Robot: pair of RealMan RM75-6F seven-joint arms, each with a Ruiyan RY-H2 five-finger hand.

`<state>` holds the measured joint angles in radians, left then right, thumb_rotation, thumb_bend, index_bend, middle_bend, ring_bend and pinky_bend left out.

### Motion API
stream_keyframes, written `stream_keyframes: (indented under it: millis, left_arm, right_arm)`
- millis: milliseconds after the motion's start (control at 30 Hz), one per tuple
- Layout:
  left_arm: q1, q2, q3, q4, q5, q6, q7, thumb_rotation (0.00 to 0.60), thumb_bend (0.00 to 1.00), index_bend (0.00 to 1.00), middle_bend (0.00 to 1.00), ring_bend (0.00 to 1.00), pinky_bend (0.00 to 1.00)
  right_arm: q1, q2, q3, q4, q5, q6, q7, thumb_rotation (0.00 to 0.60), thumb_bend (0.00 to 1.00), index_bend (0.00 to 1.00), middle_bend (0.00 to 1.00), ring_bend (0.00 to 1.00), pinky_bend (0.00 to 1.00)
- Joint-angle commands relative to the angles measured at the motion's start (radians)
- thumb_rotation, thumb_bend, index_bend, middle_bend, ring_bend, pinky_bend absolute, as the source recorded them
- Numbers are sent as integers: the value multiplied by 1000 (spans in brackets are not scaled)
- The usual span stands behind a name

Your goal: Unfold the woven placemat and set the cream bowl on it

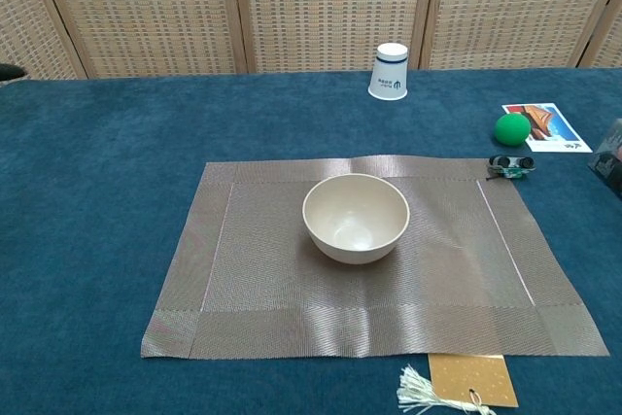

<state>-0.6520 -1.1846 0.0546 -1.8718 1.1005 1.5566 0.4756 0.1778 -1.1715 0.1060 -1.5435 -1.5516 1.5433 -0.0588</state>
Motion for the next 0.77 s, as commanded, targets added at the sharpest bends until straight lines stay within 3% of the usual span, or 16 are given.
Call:
stream_keyframes:
  millis: [33,167,300,767]
  left_arm:
    - [161,40,78,0,80,92,-173,600,224,0,0,0,0]
    - [254,65,125,24,136,127,-255,600,220,0,0,0,0]
    - [310,67,141,57,185,151,-285,600,220,0,0,0,0]
    - [374,88,83,80,254,130,-321,600,221,0,0,0,0]
  right_arm:
    - [-8,11,6,-37,42,-21,-63,600,0,0,0,0,0]
    - [-12,13,10,-56,45,-11,-108,600,0,0,0,0,0]
    - [-14,11,7,-60,38,-9,-125,600,0,0,0,0,0]
    - [-20,19,13,-87,46,-8,-157,600,0,0,0,0,0]
